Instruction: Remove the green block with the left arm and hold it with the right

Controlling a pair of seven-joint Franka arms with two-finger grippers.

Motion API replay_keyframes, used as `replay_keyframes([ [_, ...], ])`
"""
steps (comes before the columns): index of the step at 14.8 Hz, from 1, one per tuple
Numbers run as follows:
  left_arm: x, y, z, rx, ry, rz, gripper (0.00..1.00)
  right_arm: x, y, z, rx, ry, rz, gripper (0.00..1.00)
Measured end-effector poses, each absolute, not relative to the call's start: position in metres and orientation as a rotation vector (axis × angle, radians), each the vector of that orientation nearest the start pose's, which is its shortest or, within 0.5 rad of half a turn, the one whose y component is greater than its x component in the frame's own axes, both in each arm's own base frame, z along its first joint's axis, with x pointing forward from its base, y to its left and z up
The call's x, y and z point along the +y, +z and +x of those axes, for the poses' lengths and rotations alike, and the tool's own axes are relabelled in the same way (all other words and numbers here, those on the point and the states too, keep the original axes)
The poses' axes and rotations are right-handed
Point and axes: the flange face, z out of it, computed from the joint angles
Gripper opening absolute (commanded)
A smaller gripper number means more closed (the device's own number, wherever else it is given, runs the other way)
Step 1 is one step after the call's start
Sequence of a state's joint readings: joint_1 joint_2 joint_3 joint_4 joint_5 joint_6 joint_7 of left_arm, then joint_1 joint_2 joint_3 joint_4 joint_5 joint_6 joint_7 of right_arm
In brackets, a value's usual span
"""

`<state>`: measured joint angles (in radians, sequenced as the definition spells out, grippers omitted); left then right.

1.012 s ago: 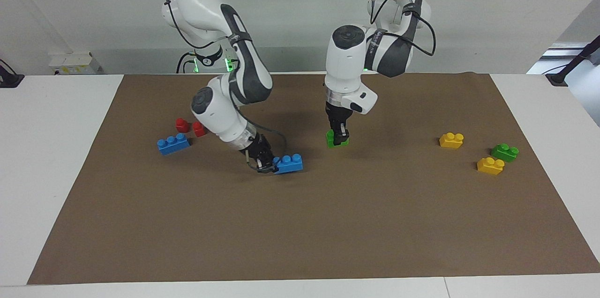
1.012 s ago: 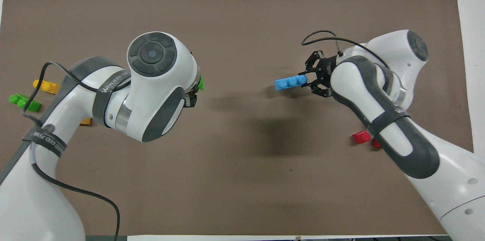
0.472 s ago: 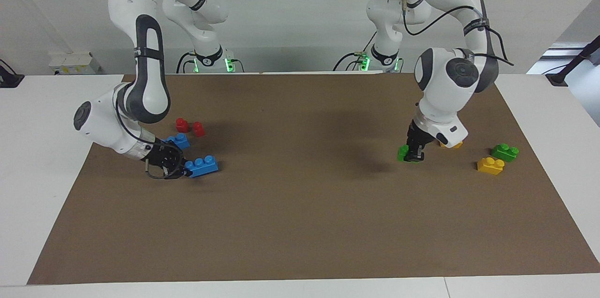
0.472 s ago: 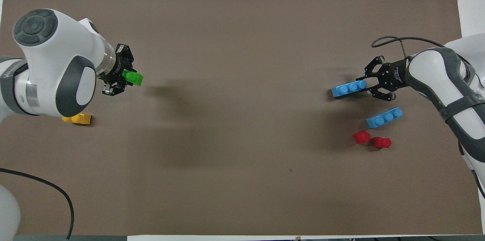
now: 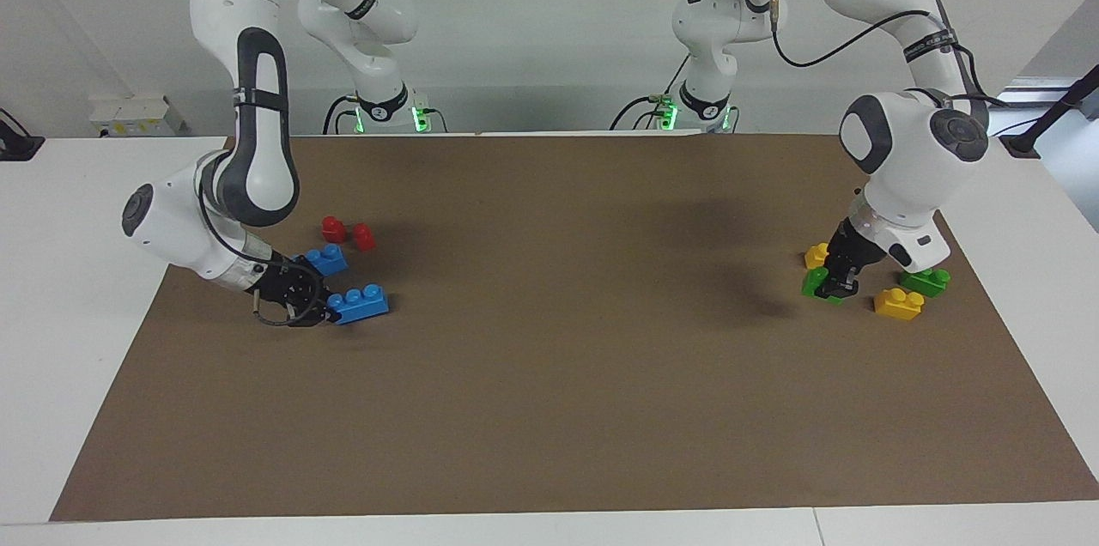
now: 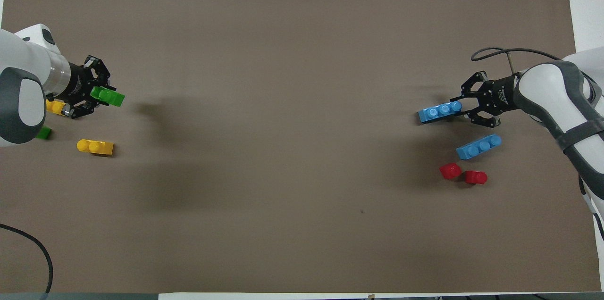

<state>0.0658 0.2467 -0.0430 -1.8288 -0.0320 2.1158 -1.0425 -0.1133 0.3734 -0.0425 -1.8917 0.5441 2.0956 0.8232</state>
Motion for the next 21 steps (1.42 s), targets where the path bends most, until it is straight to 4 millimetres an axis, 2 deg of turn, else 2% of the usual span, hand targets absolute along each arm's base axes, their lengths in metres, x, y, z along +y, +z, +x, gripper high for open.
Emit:
replay_keyframes([
  [1,0.020,0.396,0.627,-1.629,-0.038,-2.753,0.00,-0.066,0.307,0.610,1.653,0.405,-2.204,1.00],
  [3,0.024,0.374,0.635,-1.593,-0.055,-2.781,0.00,-0.061,0.341,0.611,1.599,0.369,-2.257,1.00],
  [7,0.038,0.339,0.644,-1.574,-0.078,-2.799,0.00,-0.055,0.452,0.599,1.406,0.251,-2.508,1.00],
  [10,0.044,0.324,0.649,-1.585,-0.116,-2.805,0.00,-0.043,0.523,0.581,1.024,0.175,-2.820,1.00],
  [13,0.043,0.318,0.652,-1.581,-0.139,-2.815,0.00,-0.036,0.581,0.548,0.629,0.145,-2.974,1.00],
  [14,0.042,0.318,0.653,-1.576,-0.150,-2.822,0.58,-0.035,0.597,0.534,0.513,0.148,-3.008,1.00],
  [15,0.041,0.318,0.654,-1.565,-0.159,-2.831,1.00,-0.034,0.612,0.521,0.398,0.144,-3.046,1.00],
  [16,0.041,0.317,0.654,-1.547,-0.164,-2.842,1.00,-0.029,0.625,0.512,0.298,0.130,-3.090,1.00],
  [18,0.040,0.315,0.655,-1.511,-0.167,-2.861,1.00,-0.014,0.643,0.505,0.183,0.094,-3.141,1.00],
  [21,0.040,0.316,0.655,-1.484,-0.175,-2.875,1.00,-0.004,0.644,0.512,0.142,0.048,-3.155,1.00],
])
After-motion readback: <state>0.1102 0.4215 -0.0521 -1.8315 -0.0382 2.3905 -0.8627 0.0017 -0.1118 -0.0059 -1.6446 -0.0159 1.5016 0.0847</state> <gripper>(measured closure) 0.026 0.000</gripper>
